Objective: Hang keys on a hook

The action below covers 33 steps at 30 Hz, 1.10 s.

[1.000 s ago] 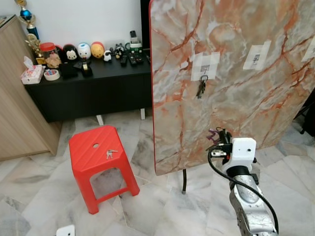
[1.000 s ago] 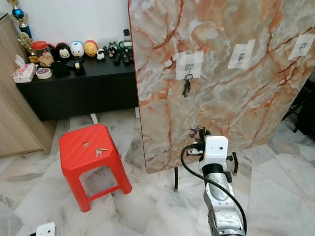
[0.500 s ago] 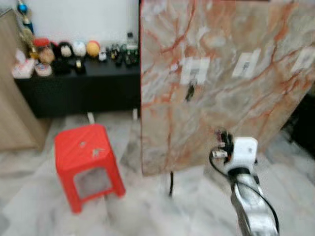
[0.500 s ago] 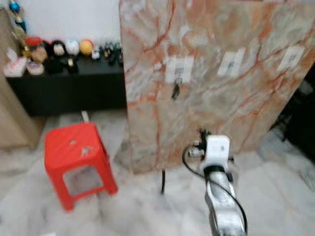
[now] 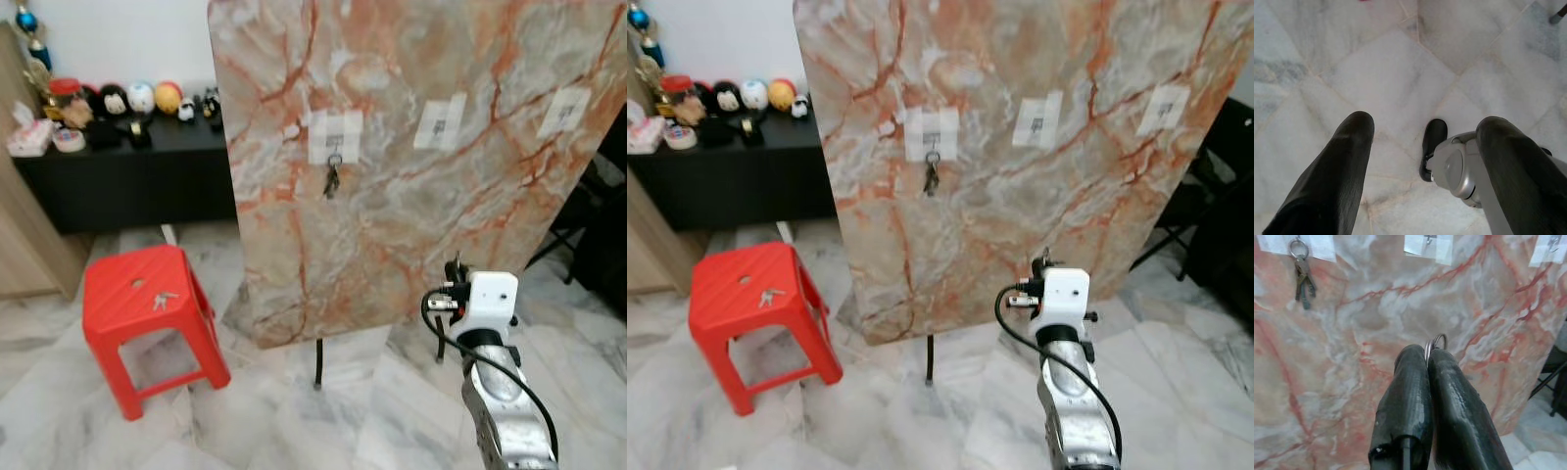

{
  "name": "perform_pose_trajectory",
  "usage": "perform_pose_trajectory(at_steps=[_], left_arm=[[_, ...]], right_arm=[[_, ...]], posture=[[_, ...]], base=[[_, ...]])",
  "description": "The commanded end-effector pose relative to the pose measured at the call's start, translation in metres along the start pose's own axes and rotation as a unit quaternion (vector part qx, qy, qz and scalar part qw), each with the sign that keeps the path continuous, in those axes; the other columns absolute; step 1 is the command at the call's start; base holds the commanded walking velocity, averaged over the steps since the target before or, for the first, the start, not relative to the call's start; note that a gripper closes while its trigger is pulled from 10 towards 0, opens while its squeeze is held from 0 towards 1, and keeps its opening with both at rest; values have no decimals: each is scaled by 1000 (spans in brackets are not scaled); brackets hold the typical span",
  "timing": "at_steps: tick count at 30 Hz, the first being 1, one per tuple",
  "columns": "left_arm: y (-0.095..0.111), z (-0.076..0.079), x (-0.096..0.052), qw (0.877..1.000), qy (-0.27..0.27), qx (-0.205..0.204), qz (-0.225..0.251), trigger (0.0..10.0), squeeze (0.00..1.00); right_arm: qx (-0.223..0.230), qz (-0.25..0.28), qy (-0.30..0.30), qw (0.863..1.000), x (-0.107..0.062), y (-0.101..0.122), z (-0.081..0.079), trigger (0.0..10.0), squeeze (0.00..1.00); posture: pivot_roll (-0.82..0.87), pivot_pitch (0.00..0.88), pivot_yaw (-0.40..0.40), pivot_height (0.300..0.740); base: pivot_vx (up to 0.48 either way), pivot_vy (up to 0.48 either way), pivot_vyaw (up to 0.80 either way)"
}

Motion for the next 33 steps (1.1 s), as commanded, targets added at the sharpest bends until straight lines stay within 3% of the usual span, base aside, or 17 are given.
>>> perform_pose_trajectory(at_steps=[1,20,26,33], left_arm=[[-4,-2,-1,1000,0,-2,-4,10000,0],[-6,1,-2,1000,-13,11,-3,10000,0],[-5,3,-2,1000,-14,10,-1,10000,0],[-4,5,-2,1000,-14,8,0,10000,0]], right_arm=[[13,8,-10,1000,4,7,2,10000,0],[33,0,-8,999,9,9,-4,10000,0],[36,1,-2,999,10,9,-8,10000,0],[37,1,6,999,12,10,-13,10000,0]], posture=[[61,0,-57,740],[59,0,-66,740],[62,0,-71,740],[64,0,-71,740]], base=[[0,0,0],[0,0,0],[0,0,-728],[0,0,0]])
Point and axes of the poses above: a point about 5 cm out from each wrist's last joint towards the gripper, its own x axis pointing out of the wrist towards the gripper, its own y axis along the axis of the wrist's last joint, z = x × y, the point moved 2 cm from there along x, pointing out of the wrist towards the gripper, and after that the axes turned 9 degrees about x, right-handed, at the moved point
